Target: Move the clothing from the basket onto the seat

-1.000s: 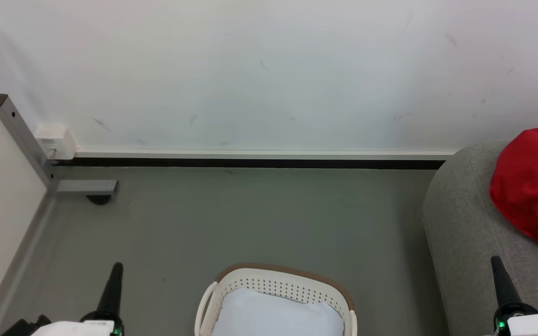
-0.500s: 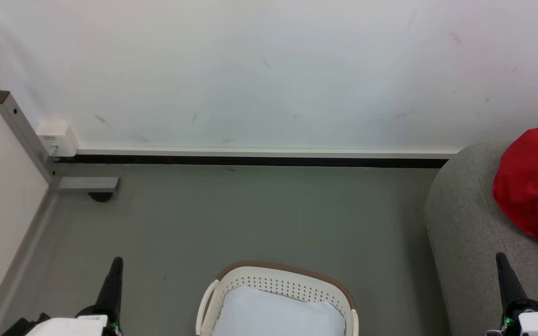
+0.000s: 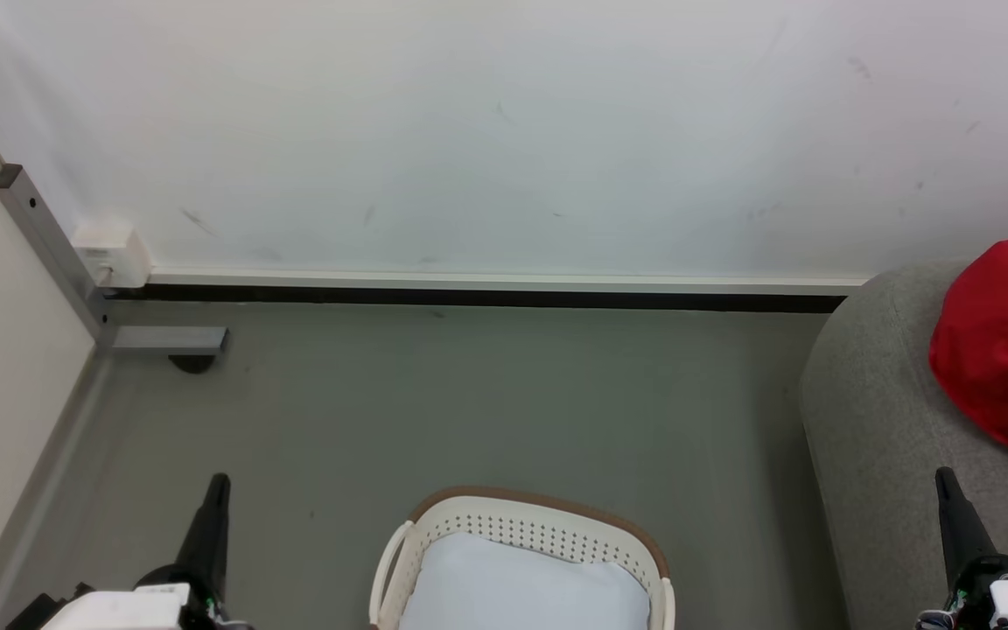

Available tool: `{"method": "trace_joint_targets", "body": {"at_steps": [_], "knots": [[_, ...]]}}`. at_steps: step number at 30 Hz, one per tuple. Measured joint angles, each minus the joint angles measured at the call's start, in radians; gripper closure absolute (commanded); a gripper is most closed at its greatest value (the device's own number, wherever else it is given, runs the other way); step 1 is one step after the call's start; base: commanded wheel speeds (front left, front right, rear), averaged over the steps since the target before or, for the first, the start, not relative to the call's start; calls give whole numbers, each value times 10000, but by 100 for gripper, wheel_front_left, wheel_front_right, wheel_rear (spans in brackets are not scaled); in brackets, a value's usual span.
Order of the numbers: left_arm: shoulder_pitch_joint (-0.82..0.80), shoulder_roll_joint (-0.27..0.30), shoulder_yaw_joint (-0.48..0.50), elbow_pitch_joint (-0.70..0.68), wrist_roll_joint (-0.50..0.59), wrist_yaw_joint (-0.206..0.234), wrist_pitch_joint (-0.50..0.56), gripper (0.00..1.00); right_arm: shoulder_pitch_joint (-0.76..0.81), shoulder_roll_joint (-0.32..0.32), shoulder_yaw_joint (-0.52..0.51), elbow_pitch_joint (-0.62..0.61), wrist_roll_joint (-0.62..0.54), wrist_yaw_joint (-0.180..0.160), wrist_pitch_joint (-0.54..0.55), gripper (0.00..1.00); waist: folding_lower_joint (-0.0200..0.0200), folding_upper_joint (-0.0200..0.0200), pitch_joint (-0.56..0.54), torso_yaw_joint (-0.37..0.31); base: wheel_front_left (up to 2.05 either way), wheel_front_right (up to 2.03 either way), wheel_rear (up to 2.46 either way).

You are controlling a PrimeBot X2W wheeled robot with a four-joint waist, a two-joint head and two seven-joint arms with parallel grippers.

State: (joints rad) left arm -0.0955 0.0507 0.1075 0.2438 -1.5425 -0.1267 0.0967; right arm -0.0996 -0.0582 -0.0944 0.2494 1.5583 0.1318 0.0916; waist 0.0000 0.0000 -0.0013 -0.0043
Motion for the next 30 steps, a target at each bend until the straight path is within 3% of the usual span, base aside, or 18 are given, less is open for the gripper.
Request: {"method": "trace_joint_targets", "body": {"at_steps": [11, 30], "knots": [[-92, -17, 65, 19, -631, -19, 171, 100, -20, 36, -142, -21, 583, 0, 213, 100, 0, 0, 45, 43, 0, 0, 0], [-94, -19, 67, 21, -629, -19, 173, 100, -22, 48, -157, -27, 583, 0, 215, 100, 0, 0, 45, 43, 0, 0, 0]]}}
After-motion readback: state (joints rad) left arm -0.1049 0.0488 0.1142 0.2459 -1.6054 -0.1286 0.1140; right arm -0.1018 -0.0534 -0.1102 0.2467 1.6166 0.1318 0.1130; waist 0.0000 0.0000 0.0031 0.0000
